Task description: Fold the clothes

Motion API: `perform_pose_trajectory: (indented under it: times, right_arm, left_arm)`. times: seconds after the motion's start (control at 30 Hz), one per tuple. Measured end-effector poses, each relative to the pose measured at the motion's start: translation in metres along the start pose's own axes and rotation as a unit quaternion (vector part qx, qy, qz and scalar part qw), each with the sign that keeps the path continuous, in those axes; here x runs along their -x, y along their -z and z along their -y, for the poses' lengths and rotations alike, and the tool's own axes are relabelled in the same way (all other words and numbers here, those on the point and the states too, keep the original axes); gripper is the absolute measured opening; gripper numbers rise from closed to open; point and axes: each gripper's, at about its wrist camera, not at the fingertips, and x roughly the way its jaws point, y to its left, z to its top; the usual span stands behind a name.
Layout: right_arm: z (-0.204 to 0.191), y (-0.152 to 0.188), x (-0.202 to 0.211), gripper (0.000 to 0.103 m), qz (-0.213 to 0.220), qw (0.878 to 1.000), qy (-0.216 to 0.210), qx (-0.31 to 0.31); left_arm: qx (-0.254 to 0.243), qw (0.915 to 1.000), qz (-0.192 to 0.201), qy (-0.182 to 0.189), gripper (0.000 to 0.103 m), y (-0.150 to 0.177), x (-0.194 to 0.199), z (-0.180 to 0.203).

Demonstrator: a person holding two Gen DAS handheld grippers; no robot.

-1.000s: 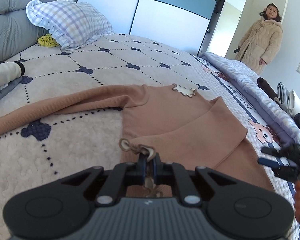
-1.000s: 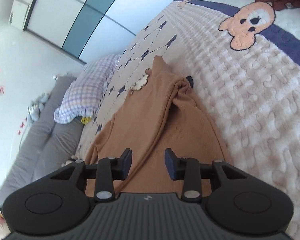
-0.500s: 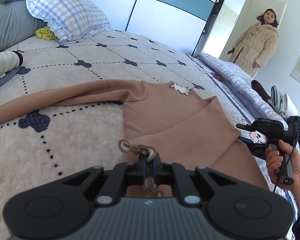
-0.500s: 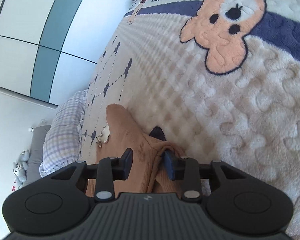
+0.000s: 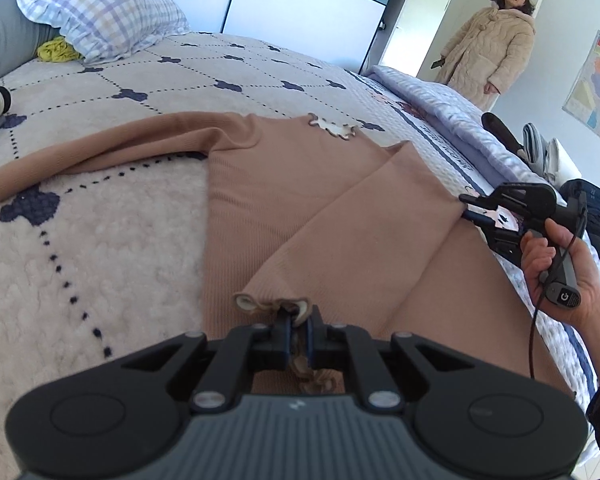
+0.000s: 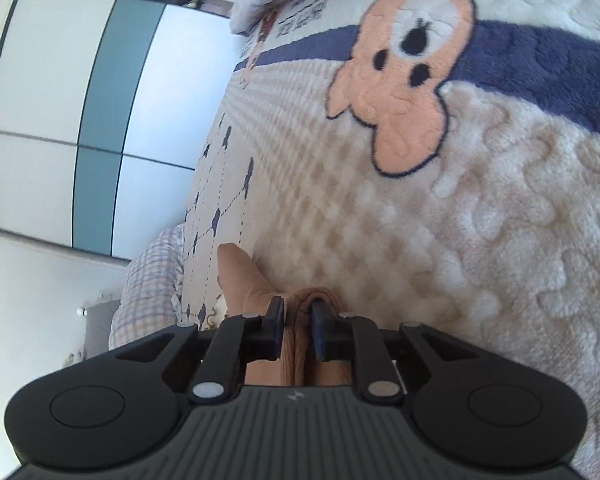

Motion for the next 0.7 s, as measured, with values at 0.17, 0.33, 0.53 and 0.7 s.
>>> perform_pose_trajectory:
  times: [0.17,0.33,0.53,0.7]
  right_arm:
    - [-0.011,0.004,-0.008,0.012,0.016,0.998,0.052,0.04]
    - [-0.028,-0.002,-0.009,0.011,-0.029,0.986,0.079,0.143]
    - [-0.056,-0.032,0.029,0.042,0.025,0.961,0.131,0.242]
    - [-0.092,-0.038,-0.008,0.042,-0.014,0.946,0.101,0.308]
  left_arm:
    - [-0.017,0.9998,-0.003,0.009,0.009,0.004,0.003,0.005]
    - [-0.019,0.9998,-0.005,0.005,0.01,0.001,0.0,-0.004]
    - [-0.029,0.9995,-0.007,0.014,0.013,0.007,-0.007,-0.006]
    - [-0.022,0.9995,-0.004,0.021,0.014,0.01,-0.009,-0.01]
